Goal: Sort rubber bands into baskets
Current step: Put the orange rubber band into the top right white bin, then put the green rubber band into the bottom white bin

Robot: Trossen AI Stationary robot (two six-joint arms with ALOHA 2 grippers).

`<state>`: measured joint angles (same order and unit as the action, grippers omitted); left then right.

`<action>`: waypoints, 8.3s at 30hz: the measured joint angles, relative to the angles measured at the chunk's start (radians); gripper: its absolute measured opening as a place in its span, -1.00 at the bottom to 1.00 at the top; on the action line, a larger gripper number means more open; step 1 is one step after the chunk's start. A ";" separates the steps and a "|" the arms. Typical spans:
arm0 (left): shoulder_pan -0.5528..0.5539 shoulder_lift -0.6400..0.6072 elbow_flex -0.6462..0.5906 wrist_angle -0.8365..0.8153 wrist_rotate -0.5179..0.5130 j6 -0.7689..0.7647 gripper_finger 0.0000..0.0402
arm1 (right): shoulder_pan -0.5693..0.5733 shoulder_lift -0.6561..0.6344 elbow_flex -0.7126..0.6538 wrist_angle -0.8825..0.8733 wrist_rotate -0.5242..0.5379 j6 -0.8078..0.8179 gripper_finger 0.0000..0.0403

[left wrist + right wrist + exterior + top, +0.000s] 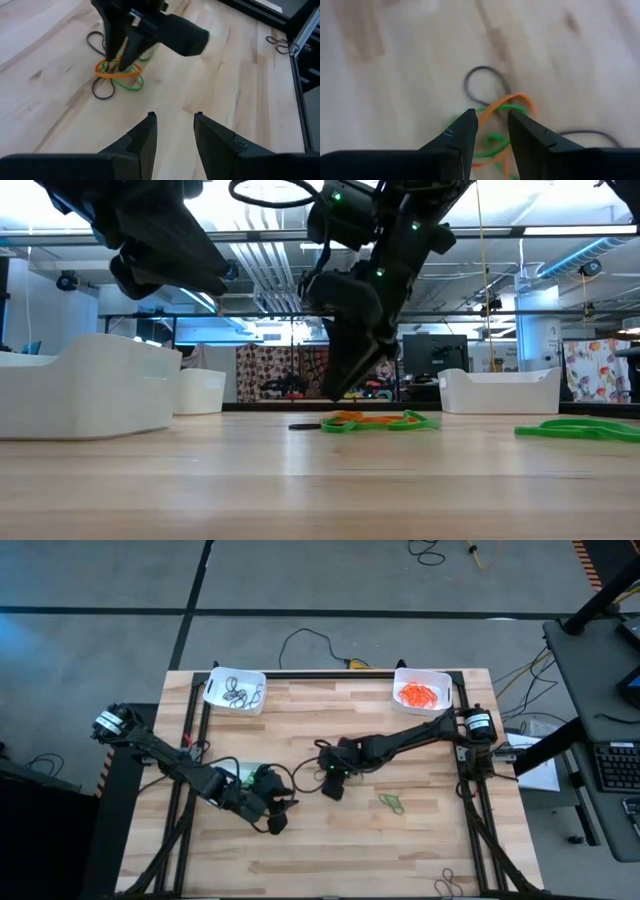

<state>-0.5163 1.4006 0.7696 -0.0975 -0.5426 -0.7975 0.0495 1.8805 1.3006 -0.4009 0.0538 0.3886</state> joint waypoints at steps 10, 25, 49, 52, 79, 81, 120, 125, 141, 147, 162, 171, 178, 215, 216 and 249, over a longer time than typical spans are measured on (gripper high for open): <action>-0.001 0.000 0.000 0.000 -0.008 -0.008 -0.43 | 0.010 0.043 0.000 -0.005 -0.052 0.045 -0.58; -0.001 0.000 0.000 -0.001 -0.026 -0.002 -0.43 | 0.009 0.061 0.010 -0.022 -0.052 0.135 -0.79; -0.001 0.001 0.000 0.000 -0.054 0.003 -0.43 | -0.205 -0.204 0.272 -0.806 0.223 0.012 -0.95; -0.001 0.001 0.000 0.000 -0.053 0.003 -0.43 | -0.321 -0.291 0.193 -0.824 0.269 0.050 -0.95; -0.011 -0.180 0.061 -0.085 0.134 -0.047 -0.43 | -0.954 -0.289 -0.201 -0.519 0.238 0.098 -0.46; -0.013 -0.222 0.088 -0.128 0.135 -0.035 -0.43 | -0.950 -0.296 -0.210 -0.502 0.231 0.074 -0.37; -0.171 -0.438 0.183 -0.220 -0.092 0.223 -0.43 | 0.039 -0.082 -0.116 -0.041 0.107 -0.230 -0.80; -0.253 -0.438 0.170 -0.226 -0.213 0.217 -0.43 | 0.007 -0.045 -0.087 -0.073 0.095 -0.233 -0.84; -0.277 -0.437 0.163 -0.249 -0.245 0.186 -0.43 | -0.013 -0.014 -0.090 -0.090 0.016 -0.254 -0.84; -0.277 -0.437 0.150 -0.254 -0.274 0.182 -0.43 | -0.013 -0.003 -0.090 -0.088 0.016 -0.276 -0.85; -0.277 -0.438 0.150 -0.346 -0.299 0.148 -0.43 | -0.040 -0.169 0.030 -0.361 -0.030 -0.314 -0.96; -0.266 -0.439 0.150 -0.340 -0.184 0.149 -0.43 | -0.234 -0.461 0.006 -0.402 0.215 -0.244 -0.96; -0.209 -0.438 0.150 -0.339 -0.104 0.143 -0.43 | -0.578 -0.551 -0.115 -0.469 0.315 -0.115 -0.96; 0.560 -0.379 0.322 -0.465 0.620 0.525 -0.43 | -0.851 -0.558 -0.409 -0.359 0.434 0.034 -0.40; 0.553 -0.383 0.321 -0.465 0.619 0.511 -0.43 | -0.834 -0.570 -0.405 -0.370 0.440 0.045 -0.40; 0.201 -0.055 0.265 -0.241 0.295 0.319 -0.62 | 0.404 -0.651 -0.159 -0.406 0.497 0.570 -0.29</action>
<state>-0.3154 1.3451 1.0349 -0.3382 -0.2476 -0.4780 0.4532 1.2293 1.1412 -0.8066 0.5504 0.9584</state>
